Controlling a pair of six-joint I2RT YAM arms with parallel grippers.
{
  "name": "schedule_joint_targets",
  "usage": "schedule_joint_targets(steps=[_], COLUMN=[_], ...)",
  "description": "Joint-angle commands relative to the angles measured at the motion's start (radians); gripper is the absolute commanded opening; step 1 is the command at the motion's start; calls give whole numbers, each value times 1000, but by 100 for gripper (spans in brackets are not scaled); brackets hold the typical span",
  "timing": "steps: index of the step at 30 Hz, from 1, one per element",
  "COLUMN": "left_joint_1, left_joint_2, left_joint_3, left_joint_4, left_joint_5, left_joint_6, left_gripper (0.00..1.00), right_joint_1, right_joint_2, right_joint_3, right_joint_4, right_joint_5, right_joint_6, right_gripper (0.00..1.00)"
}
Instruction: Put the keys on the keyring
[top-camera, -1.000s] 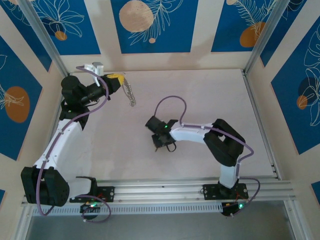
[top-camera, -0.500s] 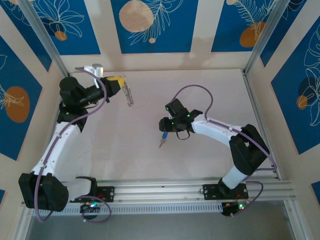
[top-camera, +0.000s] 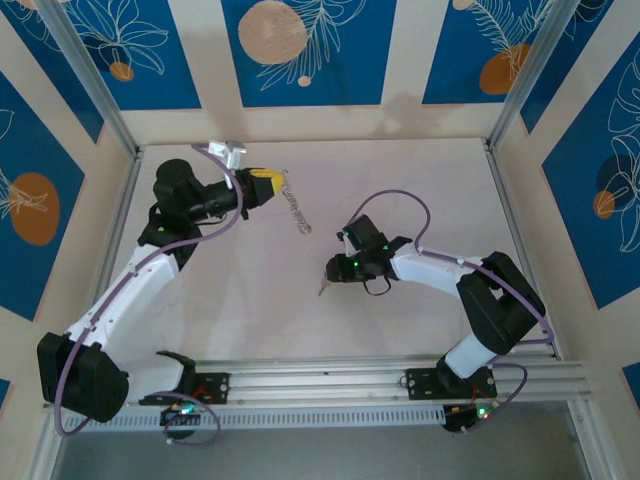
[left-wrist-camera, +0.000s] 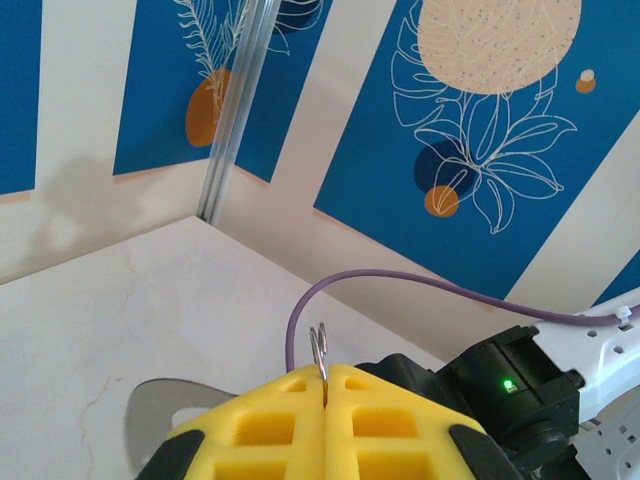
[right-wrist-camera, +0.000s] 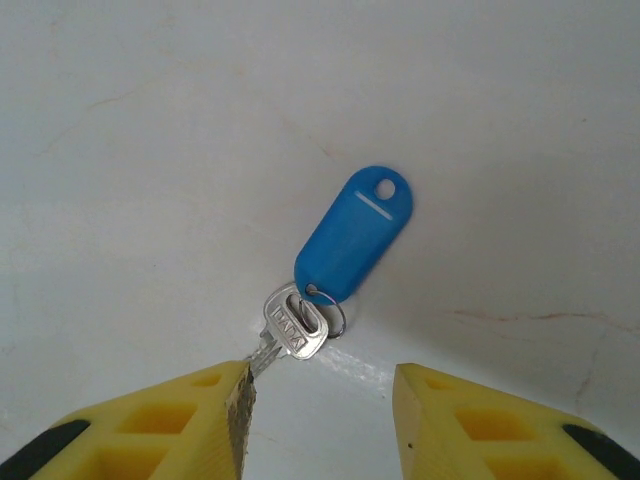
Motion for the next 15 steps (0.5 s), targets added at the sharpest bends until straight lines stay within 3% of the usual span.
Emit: schedule_joint_targets(steps=[1, 15], left_joint_1=[-20, -65], left_joint_2=[3, 30], left_joint_3=[23, 46], left_joint_4=[-22, -52], left_joint_5=[-34, -79], left_joint_6=[48, 78], left_gripper=[0, 0], right_joint_1=[-6, 20], right_joint_2=[9, 130], right_joint_3=[-23, 32], right_joint_4=[42, 60], right_joint_5=[-37, -29], right_joint_6=[-29, -79], right_gripper=[43, 39])
